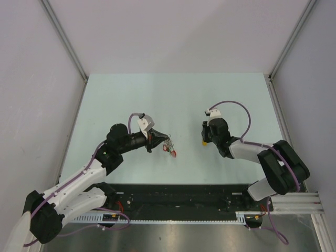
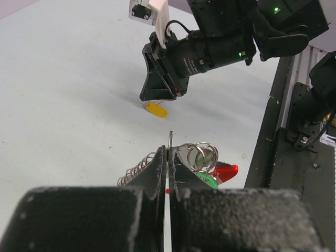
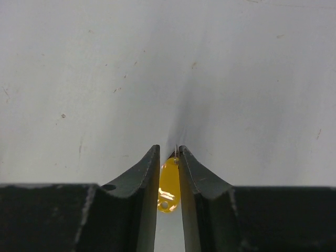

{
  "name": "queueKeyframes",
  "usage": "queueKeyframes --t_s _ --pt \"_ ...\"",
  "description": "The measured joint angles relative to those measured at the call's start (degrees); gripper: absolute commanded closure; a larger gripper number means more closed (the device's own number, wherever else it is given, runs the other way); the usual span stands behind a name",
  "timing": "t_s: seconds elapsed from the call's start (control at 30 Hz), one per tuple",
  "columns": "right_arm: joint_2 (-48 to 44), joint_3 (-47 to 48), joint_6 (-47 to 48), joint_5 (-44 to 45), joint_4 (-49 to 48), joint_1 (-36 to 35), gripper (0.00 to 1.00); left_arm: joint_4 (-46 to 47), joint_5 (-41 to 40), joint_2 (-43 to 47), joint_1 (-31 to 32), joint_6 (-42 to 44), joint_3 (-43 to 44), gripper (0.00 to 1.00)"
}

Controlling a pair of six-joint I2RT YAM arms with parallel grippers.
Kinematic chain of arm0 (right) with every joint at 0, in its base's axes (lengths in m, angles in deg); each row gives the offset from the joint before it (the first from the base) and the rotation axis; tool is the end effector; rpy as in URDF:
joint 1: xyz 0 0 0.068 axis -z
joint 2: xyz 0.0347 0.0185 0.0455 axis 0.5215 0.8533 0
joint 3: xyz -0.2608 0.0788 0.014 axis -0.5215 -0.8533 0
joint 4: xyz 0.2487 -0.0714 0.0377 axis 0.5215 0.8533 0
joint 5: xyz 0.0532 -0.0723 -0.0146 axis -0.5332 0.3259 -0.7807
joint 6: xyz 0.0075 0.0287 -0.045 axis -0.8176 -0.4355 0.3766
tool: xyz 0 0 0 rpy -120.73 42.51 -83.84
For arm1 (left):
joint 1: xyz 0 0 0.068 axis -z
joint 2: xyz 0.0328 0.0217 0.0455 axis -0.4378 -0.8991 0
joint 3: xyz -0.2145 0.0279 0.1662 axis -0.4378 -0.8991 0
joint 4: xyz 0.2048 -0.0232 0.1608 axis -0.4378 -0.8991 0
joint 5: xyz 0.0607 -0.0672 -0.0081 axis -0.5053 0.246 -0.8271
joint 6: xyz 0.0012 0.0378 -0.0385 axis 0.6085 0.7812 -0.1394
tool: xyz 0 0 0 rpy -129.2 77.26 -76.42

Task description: Put the keys on the keyring

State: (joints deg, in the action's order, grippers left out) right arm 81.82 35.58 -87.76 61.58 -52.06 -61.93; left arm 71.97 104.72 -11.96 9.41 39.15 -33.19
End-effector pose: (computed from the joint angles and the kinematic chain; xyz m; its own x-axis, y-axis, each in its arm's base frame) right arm 0.2507 0.1414 0.1632 -0.5391 -0.0784 -0.8386 -0.2870 0.9532 0.0954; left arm 0.1605 -0.1352 0.2807 -0.1694 0.0427 -0.9846 0.8890 0.4378 -0.1339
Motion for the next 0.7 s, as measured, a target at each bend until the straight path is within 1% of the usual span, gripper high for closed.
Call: queueKeyframes --t_s 0.43,0.7 --pt "2.4 0.0 -0.6 1.1 0.2 -0.4 0.77 0.0 0.0 -0.1 -0.1 0.0 0.0 1.0" --pt "3.1 0.0 -0.6 2.2 0.7 -1.8 0.81 0.0 0.2 -0.5 -0.2 -0.4 0.0 1.0"
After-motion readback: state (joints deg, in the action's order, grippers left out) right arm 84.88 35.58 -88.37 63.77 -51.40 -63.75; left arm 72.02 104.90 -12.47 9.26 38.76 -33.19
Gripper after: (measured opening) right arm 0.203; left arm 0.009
